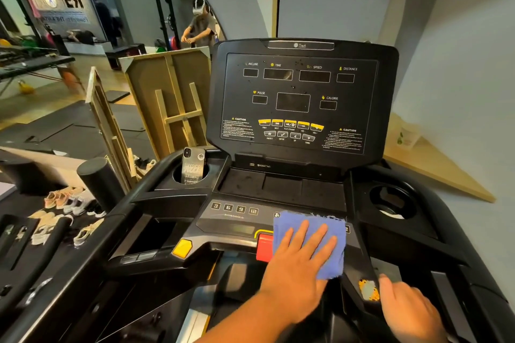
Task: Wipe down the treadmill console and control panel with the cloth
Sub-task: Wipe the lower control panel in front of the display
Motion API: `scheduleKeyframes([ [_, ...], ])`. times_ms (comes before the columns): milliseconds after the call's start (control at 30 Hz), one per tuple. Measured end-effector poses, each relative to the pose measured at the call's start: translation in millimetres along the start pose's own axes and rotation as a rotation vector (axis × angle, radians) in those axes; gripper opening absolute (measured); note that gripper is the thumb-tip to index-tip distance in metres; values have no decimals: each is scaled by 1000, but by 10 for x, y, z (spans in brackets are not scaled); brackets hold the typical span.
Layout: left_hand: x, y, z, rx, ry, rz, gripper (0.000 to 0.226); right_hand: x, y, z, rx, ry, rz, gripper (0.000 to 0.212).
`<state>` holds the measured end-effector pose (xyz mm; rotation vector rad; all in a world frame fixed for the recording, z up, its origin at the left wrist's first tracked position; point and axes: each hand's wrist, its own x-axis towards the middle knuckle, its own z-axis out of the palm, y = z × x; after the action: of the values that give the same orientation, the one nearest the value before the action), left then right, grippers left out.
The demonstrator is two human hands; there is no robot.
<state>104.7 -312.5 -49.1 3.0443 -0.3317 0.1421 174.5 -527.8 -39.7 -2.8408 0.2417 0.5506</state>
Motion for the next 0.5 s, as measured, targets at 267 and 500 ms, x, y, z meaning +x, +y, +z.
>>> scheduleKeyframes([
  [267, -493, -1060, -165, -87, 139, -383, 68, -50, -16, -5, -53, 9, -13, 61],
  [500, -746, -1243, -101, -98, 246, -553, 70, -127, 111, 54, -63, 117, -217, 56],
])
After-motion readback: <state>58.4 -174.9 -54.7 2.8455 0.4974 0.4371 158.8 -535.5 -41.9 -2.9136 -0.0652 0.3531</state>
